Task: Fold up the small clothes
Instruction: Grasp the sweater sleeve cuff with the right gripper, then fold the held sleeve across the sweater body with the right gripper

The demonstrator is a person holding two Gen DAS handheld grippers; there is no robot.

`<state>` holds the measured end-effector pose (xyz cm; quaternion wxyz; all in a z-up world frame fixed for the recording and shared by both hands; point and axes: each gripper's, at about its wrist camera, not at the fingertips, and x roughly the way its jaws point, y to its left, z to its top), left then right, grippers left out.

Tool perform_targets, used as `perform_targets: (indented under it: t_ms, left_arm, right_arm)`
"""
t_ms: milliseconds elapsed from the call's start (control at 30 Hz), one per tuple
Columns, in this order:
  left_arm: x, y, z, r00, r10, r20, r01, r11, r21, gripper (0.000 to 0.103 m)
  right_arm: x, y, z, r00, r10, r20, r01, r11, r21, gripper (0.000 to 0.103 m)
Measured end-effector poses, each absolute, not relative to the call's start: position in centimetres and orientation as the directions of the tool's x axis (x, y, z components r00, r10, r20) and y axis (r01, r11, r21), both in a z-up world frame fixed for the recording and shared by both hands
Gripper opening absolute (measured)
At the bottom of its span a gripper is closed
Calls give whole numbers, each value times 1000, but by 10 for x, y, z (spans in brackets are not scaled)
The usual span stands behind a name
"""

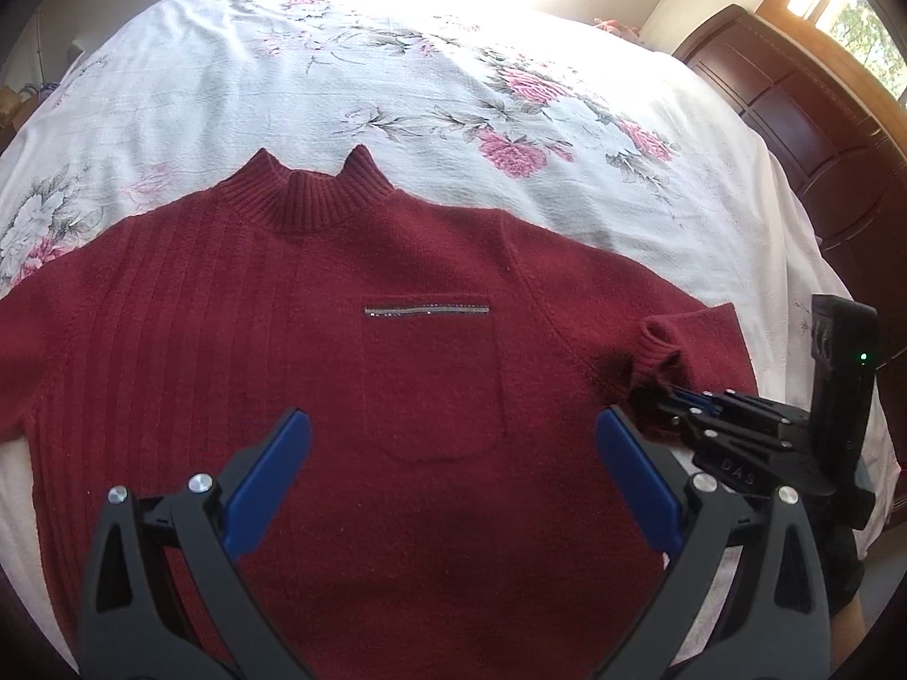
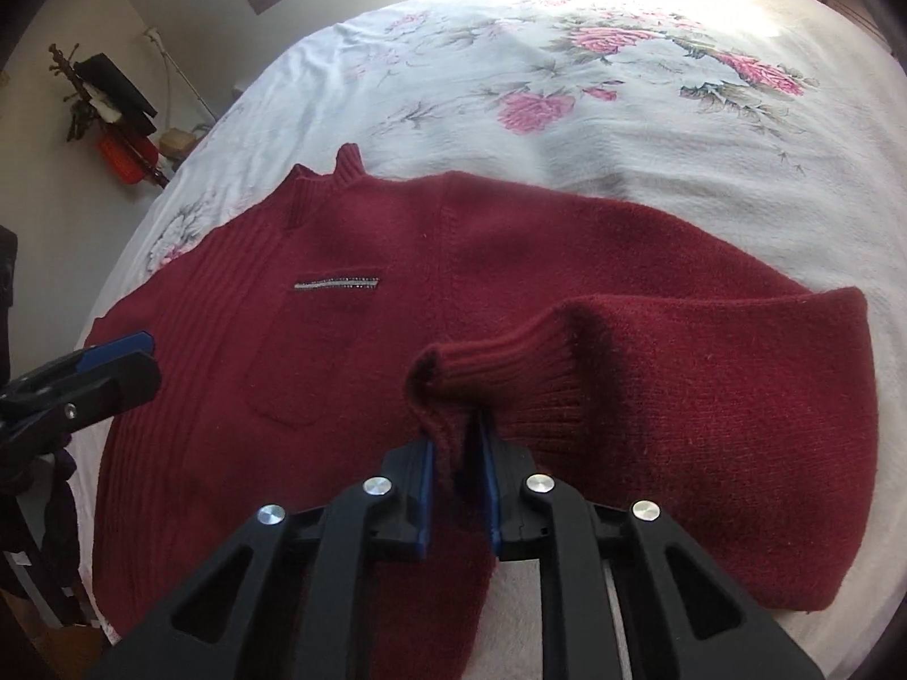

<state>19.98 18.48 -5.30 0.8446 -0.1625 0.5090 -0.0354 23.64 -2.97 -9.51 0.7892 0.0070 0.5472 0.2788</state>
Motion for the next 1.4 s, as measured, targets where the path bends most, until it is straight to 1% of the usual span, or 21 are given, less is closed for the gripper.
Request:
perform_targets:
  t_ms: [33, 67, 100, 200, 433, 467, 500, 567, 600, 633, 667, 700, 733, 767, 833, 933, 1033, 1200, 1333, 1400]
  left_arm:
    - [201, 180, -55, 475, -242, -846, -98, 941, -324, 99]
    - [203, 176, -56, 470, -259, -844, -89, 937, -337, 99]
    - [205, 170, -58, 463, -273, -843, -80, 935, -347, 99]
    - [211, 147, -67, 435, -328, -838, -44, 922, -384, 99]
    - [236, 86, -107, 311, -456, -834, -22, 874, -486, 98]
    - [240, 81, -113, 291, -475, -830, -32, 863, -505, 93]
    - [244, 76, -121, 272, -495, -825, -48, 850, -525, 83]
    - [250, 69, -134, 239, -519, -821, -77, 833, -548, 68]
    - [251, 66, -137, 242, -516, -822, -83, 833, -547, 66]
    - [252, 63, -137, 252, -514, -820, -72, 835, -545, 55]
    - [251, 61, -135, 261, -524, -811, -54, 831, -554, 37]
    - [250, 61, -132, 276, -527, -804, -46, 828, -558, 29]
    - [249, 64, -128, 300, -539, -787, -42, 817, -575, 23]
    - [246, 69, -124, 324, -563, -760, -35, 796, -604, 11]
    - [239, 80, -111, 388, -562, -730, -32, 784, -620, 6]
    - [225, 109, -87, 485, -546, -684, -21, 774, -633, 5]
    - [209, 148, -67, 562, -489, -667, -42, 788, -614, 5]
    - [192, 224, -42, 641, -361, -678, -98, 837, -538, 5]
    - [182, 285, -39, 665, -270, -697, -172, 852, -494, 5]
    - [178, 306, -41, 671, -231, -704, -202, 857, -474, 5]
  right_arm:
    - [232, -32, -94, 226, 482, -847, -441, 826, 352, 30]
    - [226, -37, -91, 214, 515, -830, -454, 805, 383, 34]
    - [219, -41, -84, 218, 532, -818, -473, 791, 388, 34]
    - [197, -65, -68, 271, 514, -814, -493, 800, 341, 35]
    - [174, -132, -62, 348, 452, -821, -391, 866, 311, 37]
    - [172, -137, -62, 349, 457, -818, -383, 866, 320, 37]
    - [170, -142, -63, 353, 459, -815, -374, 868, 327, 37]
    - [169, -147, -64, 356, 465, -811, -365, 868, 338, 37]
    - [167, -150, -64, 361, 467, -808, -361, 868, 341, 37]
    - [167, -151, -64, 368, 464, -806, -358, 870, 338, 37]
    - [166, -152, -64, 375, 461, -804, -357, 873, 333, 37]
    - [165, -153, -64, 381, 459, -802, -356, 874, 331, 37]
    - [165, -153, -63, 385, 460, -800, -353, 874, 333, 37]
    - [165, -154, -62, 388, 462, -797, -351, 874, 336, 37]
    - [164, -155, -61, 396, 462, -794, -345, 876, 338, 37]
    - [165, -156, -59, 398, 461, -793, -341, 877, 338, 37]
    - [169, -155, -56, 395, 471, -789, -337, 873, 353, 38]
    - [185, -141, -59, 363, 498, -788, -328, 859, 393, 38]
    - [209, -116, -76, 303, 525, -795, -294, 845, 446, 38]
    - [222, -103, -85, 270, 560, -783, -272, 824, 497, 39]
